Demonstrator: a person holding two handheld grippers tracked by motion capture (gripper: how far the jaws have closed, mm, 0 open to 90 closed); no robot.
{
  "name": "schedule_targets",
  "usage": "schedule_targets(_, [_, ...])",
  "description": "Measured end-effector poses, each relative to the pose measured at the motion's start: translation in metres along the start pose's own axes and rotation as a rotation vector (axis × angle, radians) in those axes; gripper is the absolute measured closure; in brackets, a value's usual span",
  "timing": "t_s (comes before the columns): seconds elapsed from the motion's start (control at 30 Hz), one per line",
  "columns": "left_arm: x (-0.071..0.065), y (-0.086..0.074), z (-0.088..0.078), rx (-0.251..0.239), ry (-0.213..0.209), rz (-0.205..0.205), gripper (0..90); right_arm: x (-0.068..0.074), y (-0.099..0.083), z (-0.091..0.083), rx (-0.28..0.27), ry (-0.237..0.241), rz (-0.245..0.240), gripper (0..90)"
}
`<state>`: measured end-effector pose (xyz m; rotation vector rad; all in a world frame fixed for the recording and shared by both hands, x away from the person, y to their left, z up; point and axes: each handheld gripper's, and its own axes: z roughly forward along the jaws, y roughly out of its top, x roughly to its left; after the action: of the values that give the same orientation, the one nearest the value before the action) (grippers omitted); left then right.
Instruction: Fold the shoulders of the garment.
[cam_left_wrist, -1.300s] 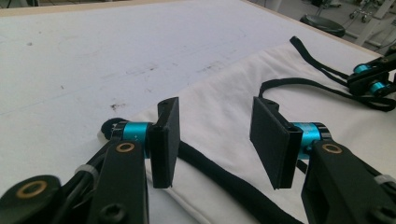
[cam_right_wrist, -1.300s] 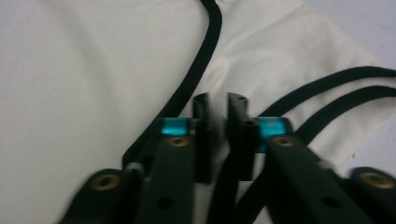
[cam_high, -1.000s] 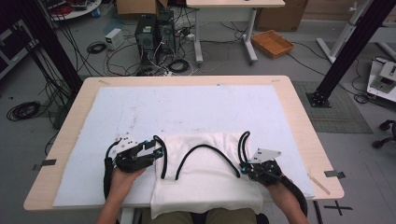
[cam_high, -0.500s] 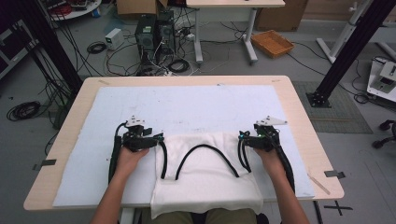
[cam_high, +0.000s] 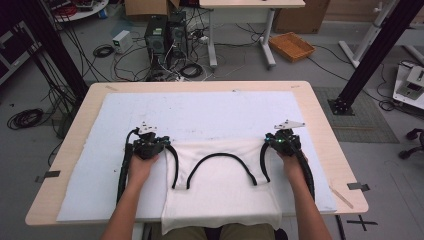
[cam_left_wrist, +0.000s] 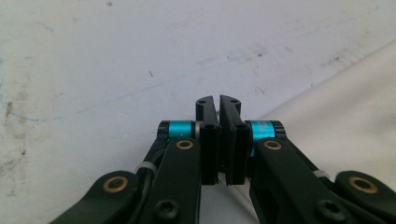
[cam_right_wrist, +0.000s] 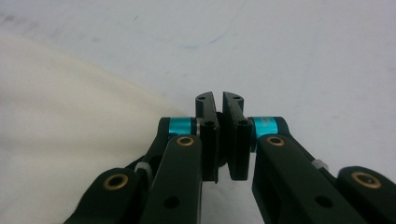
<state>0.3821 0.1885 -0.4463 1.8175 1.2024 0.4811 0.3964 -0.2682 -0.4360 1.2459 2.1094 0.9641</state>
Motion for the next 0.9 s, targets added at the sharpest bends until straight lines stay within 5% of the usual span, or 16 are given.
schedule_targets(0.17, [0.004,-0.002,0.002,0.002,0.019,-0.023,86.2,0.002,-0.001,0.003,0.009,-0.051,-0.044,85.9])
schedule_targets(0.27, [0.003,-0.002,0.000,-0.018,-0.015,-0.027,85.8,0.007,-0.003,0.010,0.051,-0.042,-0.049,83.5])
schedule_targets(0.4, [0.003,-0.004,-0.004,-0.063,-0.078,-0.040,78.8,0.006,-0.004,0.005,0.004,-0.039,-0.008,64.3])
schedule_targets(0.5, [0.003,-0.009,-0.015,-0.136,-0.181,-0.038,52.7,-0.006,-0.007,-0.010,-0.039,0.050,0.049,38.3])
schedule_targets(0.57, [0.004,-0.011,-0.018,-0.159,-0.211,-0.038,36.5,-0.008,-0.010,-0.014,-0.055,0.075,0.065,33.8])
schedule_targets(0.63, [0.004,-0.015,-0.025,-0.220,-0.263,-0.026,22.4,-0.014,-0.022,-0.027,-0.083,0.159,0.102,24.8])
schedule_targets(0.73, [0.004,-0.016,-0.028,-0.240,-0.266,-0.018,20.0,-0.015,-0.031,-0.035,-0.086,0.207,0.095,21.0])
schedule_targets(0.77, [0.002,-0.016,-0.032,-0.255,-0.276,0.006,20.0,-0.015,-0.039,-0.043,-0.091,0.249,0.064,21.0])
schedule_targets(0.9, [-0.003,-0.016,-0.038,-0.302,-0.290,0.047,20.0,-0.014,-0.047,-0.060,-0.121,0.284,0.004,20.7])
